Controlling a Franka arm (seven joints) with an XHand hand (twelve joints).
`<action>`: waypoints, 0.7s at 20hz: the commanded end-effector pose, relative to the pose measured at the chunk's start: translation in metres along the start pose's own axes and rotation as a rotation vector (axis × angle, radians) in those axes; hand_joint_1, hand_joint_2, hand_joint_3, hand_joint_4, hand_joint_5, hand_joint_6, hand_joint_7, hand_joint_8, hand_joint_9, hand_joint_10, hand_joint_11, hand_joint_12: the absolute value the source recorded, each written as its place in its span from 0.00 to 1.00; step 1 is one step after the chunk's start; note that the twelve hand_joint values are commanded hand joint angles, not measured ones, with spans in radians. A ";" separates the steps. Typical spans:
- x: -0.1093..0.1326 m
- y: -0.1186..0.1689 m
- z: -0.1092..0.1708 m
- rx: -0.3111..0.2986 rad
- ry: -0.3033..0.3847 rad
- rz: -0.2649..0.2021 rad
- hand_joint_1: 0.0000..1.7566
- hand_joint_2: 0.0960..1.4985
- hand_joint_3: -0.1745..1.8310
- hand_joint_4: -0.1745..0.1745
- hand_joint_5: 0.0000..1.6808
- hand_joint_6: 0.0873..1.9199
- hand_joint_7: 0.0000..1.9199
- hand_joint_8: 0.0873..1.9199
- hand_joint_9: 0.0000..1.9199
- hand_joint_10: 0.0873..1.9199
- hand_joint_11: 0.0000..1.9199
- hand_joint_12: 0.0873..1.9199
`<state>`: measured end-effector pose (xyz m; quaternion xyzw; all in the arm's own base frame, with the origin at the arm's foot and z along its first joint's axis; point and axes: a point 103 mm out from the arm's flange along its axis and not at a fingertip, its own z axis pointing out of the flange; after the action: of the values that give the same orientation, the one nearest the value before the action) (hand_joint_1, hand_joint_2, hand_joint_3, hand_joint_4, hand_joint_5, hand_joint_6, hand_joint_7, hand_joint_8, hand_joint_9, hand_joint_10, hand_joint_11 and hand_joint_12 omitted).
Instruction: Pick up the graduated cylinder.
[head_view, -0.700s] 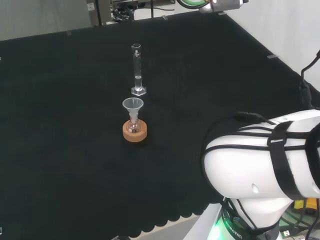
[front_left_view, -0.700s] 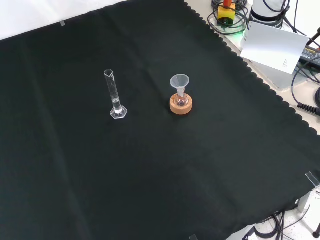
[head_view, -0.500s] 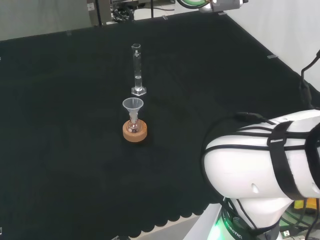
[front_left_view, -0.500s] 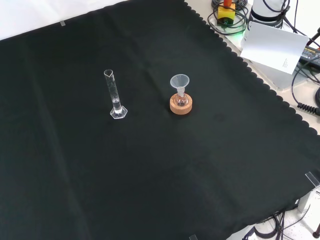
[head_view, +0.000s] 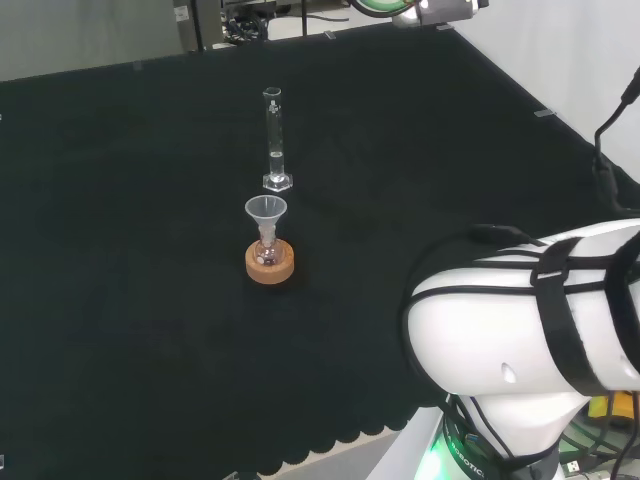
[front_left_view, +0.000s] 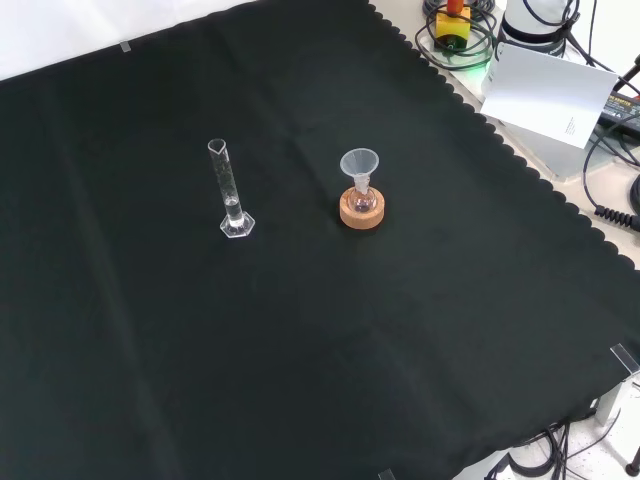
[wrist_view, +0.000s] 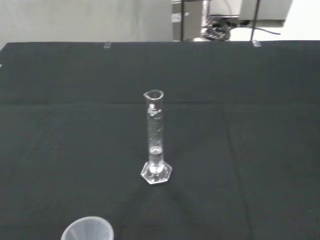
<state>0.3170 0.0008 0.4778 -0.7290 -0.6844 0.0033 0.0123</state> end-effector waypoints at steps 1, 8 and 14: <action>-0.013 0.012 0.008 0.016 0.004 0.070 0.04 0.87 0.18 0.41 0.14 0.00 0.01 0.25 0.10 0.30 0.04 0.71; -0.033 0.043 0.039 0.045 0.044 0.098 0.05 0.86 0.18 0.41 0.14 0.00 0.01 0.25 0.10 0.31 0.04 0.71; -0.054 0.085 0.079 0.065 0.064 0.082 0.12 0.82 0.17 0.41 0.13 0.00 0.00 0.25 0.09 0.32 0.03 0.71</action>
<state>0.3573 -0.0301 0.4342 -0.7551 -0.6539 0.0125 0.0459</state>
